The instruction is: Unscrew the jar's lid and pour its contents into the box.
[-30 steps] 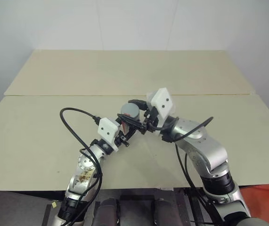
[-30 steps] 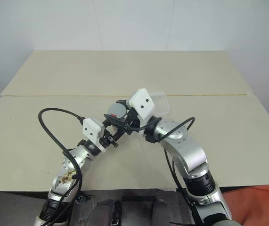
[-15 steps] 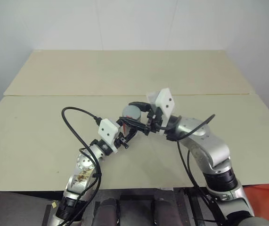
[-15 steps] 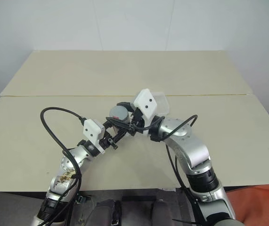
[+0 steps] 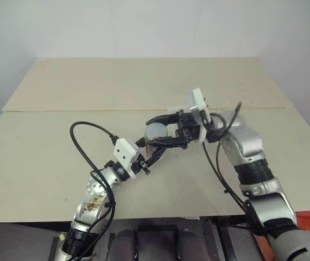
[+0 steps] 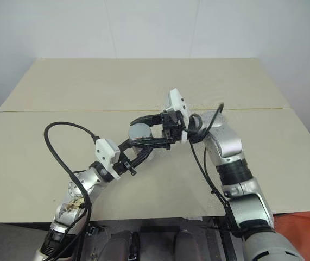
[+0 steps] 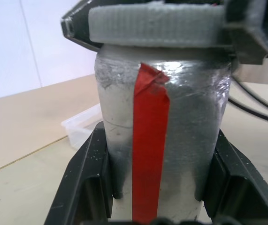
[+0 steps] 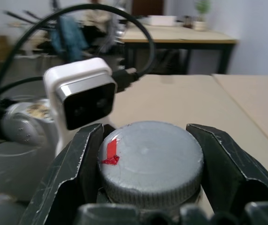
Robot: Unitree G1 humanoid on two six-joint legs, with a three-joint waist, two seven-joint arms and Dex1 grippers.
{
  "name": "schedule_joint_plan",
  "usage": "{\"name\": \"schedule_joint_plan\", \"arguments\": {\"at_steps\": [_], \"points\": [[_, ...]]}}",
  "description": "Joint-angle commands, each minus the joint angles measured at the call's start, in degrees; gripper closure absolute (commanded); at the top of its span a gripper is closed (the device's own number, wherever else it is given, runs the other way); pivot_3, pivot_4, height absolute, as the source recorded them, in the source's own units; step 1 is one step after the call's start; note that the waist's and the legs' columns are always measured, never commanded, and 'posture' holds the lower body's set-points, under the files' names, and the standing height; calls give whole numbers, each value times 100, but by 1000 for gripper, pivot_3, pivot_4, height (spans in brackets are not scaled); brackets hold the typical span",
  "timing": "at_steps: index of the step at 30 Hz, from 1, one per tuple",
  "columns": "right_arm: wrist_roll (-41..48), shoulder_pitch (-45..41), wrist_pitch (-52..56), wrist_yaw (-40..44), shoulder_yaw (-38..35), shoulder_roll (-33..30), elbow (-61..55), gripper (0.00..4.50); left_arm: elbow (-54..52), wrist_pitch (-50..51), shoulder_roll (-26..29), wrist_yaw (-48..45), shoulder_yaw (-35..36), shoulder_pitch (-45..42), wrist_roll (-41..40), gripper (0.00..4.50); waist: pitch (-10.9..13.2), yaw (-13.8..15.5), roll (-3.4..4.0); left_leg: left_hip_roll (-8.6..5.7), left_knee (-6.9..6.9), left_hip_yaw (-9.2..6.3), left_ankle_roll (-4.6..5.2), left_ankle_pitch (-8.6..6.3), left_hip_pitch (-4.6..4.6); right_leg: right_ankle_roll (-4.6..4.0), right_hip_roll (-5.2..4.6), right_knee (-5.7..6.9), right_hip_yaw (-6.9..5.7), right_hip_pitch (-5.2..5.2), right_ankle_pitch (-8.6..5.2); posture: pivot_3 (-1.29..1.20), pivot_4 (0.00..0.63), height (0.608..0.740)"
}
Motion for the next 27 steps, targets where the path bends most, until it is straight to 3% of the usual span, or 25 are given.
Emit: {"name": "schedule_joint_plan", "arguments": {"at_steps": [1,11,15,20,27], "points": [[168,-518,-558,1029,276,91,678,1691,-142,-105,-28,4,-16,-59,-6,2522,0,-3,0,0,0,1,0,0,0,0,0,0,0,0,0,0,150,740],[1304,-1714,-1815,1118,2068,-399,2216,1691,-126,-108,-31,-32,-63,-79,7,2522,3,-2,4,2,-1,1,-3,1,0,-2,-3,1,0,-5,1,0,150,740],[1578,-1928,-2221,1118,2438,-413,2557,1691,-115,-104,-40,-63,-71,-91,2,2522,3,1,4,2,0,1,-3,1,0,-3,-6,2,0,-5,1,0,150,740],[1765,-1949,-2287,1118,2314,-354,2758,140,-79,-114,-70,-53,-50,-97,-9,2522,3,0,4,2,-1,1,-3,1,0,-3,-7,2,0,-6,2,0,150,740],[1896,-1590,-2210,1118,1576,-602,2176,7,-19,-143,-105,-31,-20,-81,-16,2522,3,13,4,3,-1,0,-3,1,-2,-5,-11,3,-1,-8,3,0,150,740]]}}
